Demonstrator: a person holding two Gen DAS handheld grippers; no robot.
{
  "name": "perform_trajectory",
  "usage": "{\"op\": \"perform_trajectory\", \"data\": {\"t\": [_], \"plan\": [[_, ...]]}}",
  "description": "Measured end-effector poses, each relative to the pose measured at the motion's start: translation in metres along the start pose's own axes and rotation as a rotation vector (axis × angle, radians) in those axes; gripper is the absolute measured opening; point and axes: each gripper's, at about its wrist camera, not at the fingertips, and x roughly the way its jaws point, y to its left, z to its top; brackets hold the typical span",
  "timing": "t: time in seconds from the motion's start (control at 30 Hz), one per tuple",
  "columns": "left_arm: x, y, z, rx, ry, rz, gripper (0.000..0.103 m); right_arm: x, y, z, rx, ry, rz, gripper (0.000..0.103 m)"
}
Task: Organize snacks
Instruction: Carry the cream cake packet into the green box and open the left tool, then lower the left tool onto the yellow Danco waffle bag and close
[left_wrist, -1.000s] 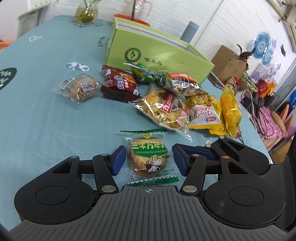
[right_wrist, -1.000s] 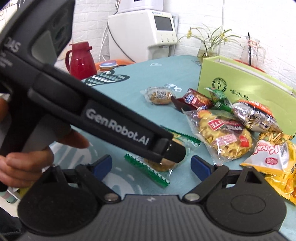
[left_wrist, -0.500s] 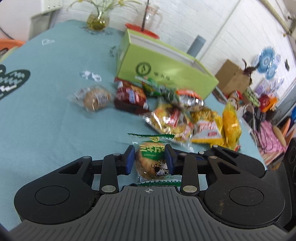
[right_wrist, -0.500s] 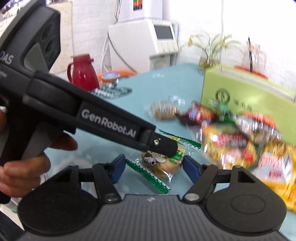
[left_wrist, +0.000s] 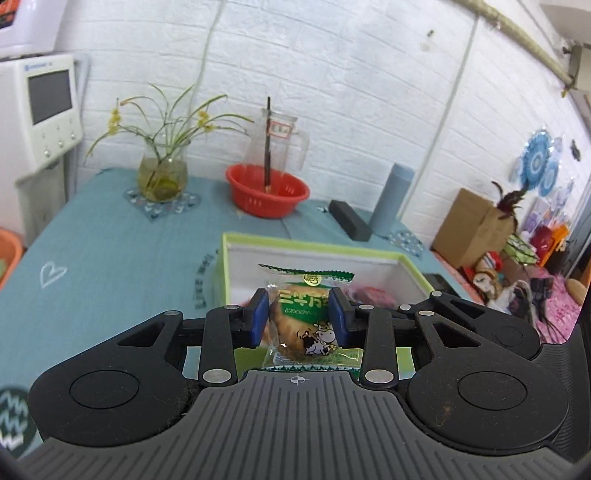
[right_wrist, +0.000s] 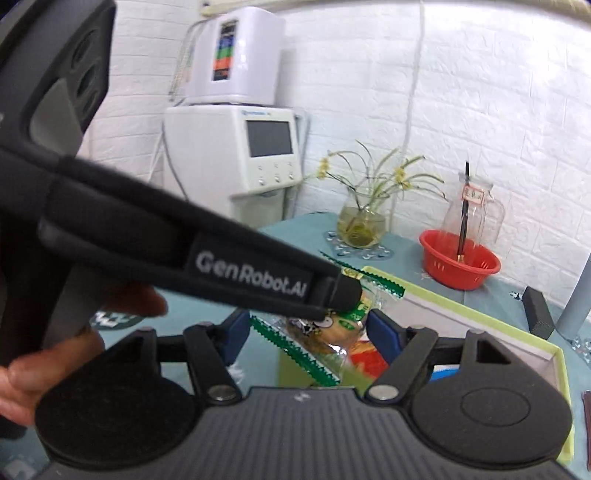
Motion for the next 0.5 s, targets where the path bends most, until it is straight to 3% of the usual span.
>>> {"op": "perform_trajectory", "data": {"t": [0.13,0.23,0.33,0.4,0.5], "plan": [[0.055,0.005,0.02,0.024,0.047,0.026,0.013,0.041,-0.031,0.006,0.042,0.055,0.007,0.078],[0.077,0.016,0.026,0.003,0.06,-0.001,0.025,0.052,-0.045,0.007,0.067,0.063,0.012,0.077],[0.059,0.02,0.031,-0.003,0.002,-0.045,0.038,0.025,-0.046,0.015,0.04,-0.012,-0.034,0.084],[0.032,0.018,0.035,0.007,-0.074,-0.047,0.054,0.0,-0.041,0.021,0.014,-0.08,-0.053,0.092],[-0.003,0.013,0.038,0.019,-0.137,-0.057,0.056,-0.035,-0.032,0.03,-0.008,-0.164,-0.052,0.093]]}}
